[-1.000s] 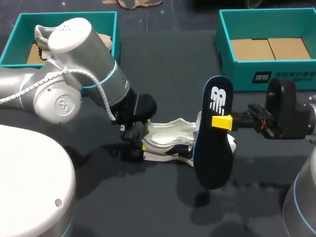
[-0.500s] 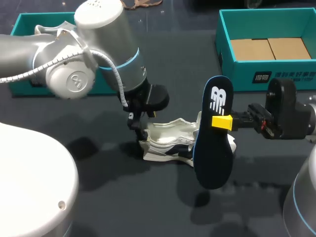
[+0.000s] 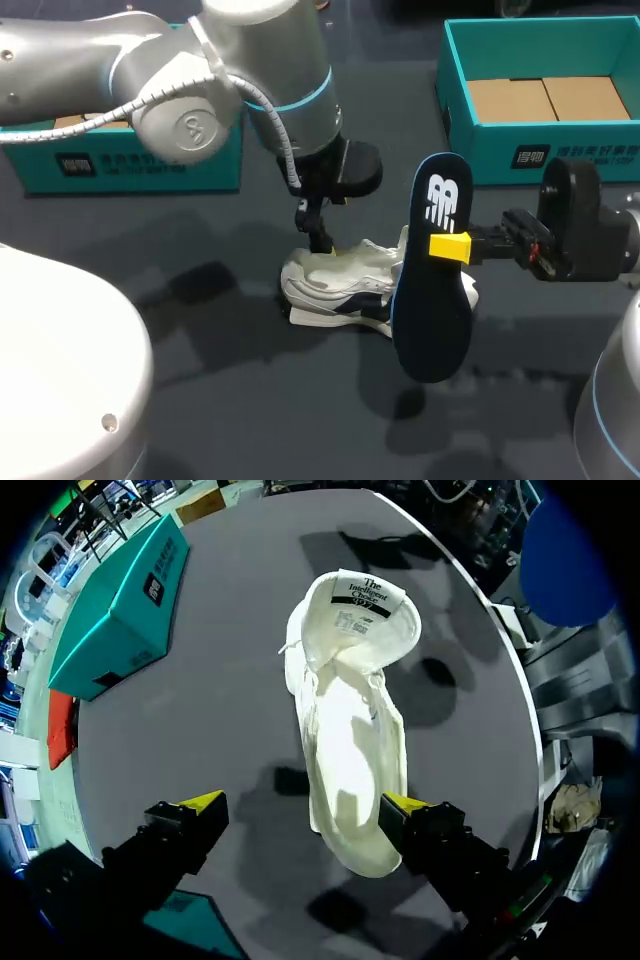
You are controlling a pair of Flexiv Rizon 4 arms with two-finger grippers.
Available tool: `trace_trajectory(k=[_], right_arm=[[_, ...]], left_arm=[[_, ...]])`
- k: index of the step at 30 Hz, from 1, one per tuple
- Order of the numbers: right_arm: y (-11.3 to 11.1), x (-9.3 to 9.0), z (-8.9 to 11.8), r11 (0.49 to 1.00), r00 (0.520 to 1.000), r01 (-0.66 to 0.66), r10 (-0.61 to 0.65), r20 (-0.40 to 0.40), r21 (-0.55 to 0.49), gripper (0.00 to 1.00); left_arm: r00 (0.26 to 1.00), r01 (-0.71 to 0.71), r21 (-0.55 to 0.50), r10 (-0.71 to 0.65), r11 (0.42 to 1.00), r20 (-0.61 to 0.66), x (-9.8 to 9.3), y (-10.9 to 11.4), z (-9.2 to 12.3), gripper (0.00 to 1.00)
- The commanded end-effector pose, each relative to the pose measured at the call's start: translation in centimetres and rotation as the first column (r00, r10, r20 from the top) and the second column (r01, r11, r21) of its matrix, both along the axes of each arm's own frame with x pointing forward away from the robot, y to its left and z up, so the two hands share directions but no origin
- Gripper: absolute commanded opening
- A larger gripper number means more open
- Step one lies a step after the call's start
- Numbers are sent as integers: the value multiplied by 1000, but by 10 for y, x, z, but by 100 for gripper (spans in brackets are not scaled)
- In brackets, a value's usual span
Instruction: Take the shoe out of the shoebox, open the shoe tongue, remove and reinsert the insole, then place the shoe into the shoebox
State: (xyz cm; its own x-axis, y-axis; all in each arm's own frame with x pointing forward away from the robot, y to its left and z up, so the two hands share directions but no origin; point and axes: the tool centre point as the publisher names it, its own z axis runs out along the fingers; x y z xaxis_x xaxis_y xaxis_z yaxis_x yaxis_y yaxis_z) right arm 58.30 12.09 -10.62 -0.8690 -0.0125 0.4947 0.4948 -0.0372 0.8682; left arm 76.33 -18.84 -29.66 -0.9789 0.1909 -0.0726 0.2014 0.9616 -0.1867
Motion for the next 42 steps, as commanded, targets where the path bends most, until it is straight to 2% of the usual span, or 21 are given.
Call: trace_trajectory(k=[1,7,11,14,15,17,19,20,21,34,39,42], right_arm=[[1,-1,-1,1000,1000,3,-3,0,-1,0],[1,-1,-1,1000,1000,3,-3,0,-1,0],[1,-1,-1,1000,1000,3,-3,0,-1,0],[1,-1,-1,1000,1000,3,-3,0,-1,0],[1,-1,-1,1000,1000,3,-3,0,-1,0],[1,-1,-1,1000,1000,3,-3,0,-1,0],[1,-1,-1,1000,1000,3,-3,0,-1,0],[1,-1,-1,1000,1000,3,-3,0,-1,0],[1,-1,-1,1000,1000,3,-3,0,-1,0],[1,-1,-1,1000,1000,3,-3,0,-1,0],[1,-1,-1,1000,1000,3,-3,0,-1,0],[1,-1,-1,1000,1000,3,-3,0,-1,0]], left_arm=[[1000,-2,60,3,998,-22,19,-30,-42,100],[999,-8,56,11,998,-49,16,-40,-67,100],[998,-15,58,19,998,-62,9,-42,-75,100],[997,-20,55,24,998,-73,2,-43,-82,95],[997,-21,58,25,998,-76,0,-43,-84,89],[996,-23,60,28,998,-80,-4,-43,-88,63],[996,-26,62,31,998,-82,-6,-43,-90,30],[996,-28,62,33,998,-83,-7,-42,-90,4],[996,-28,63,34,998,-83,-7,-42,-90,0],[993,6,44,-1,999,-114,-11,-37,-83,0],[984,83,5,-81,997,-160,-10,-36,-71,0],[963,191,-32,-193,981,-187,-9,-35,-57,0]])
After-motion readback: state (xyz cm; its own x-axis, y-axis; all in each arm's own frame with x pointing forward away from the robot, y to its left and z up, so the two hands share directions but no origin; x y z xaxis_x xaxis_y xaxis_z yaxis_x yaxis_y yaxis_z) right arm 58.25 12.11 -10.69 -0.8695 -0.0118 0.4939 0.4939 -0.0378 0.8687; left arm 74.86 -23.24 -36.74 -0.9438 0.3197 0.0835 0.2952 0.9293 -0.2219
